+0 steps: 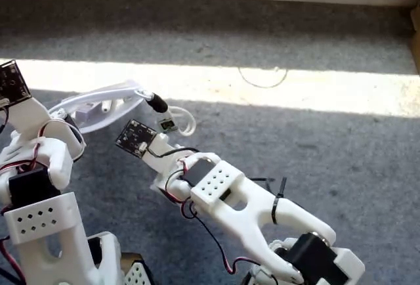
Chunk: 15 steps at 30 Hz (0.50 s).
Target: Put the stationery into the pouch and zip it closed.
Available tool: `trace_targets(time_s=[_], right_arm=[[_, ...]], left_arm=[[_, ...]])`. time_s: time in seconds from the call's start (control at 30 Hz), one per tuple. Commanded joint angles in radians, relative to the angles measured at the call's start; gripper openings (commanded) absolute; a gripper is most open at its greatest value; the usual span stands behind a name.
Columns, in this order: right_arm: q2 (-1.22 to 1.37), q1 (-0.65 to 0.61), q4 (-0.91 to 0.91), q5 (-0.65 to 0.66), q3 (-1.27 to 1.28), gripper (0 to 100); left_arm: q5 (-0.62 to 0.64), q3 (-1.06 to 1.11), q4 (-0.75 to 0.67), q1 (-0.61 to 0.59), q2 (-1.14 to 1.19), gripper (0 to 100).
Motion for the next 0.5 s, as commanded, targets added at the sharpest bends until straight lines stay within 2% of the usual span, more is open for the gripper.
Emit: trace_targets(time_s=[0.0,0.47], right_arm=[[0.042,0.012,0.025,-0.011,-0.101,12.2],[0.189,0.013,0.025,-0.009,-0.168,12.2]], left_arm=[[0.008,-0.007,-0.014,-0.019,-0.016,1],[0.008,-0.007,-0.014,-0.019,-0.016,1]])
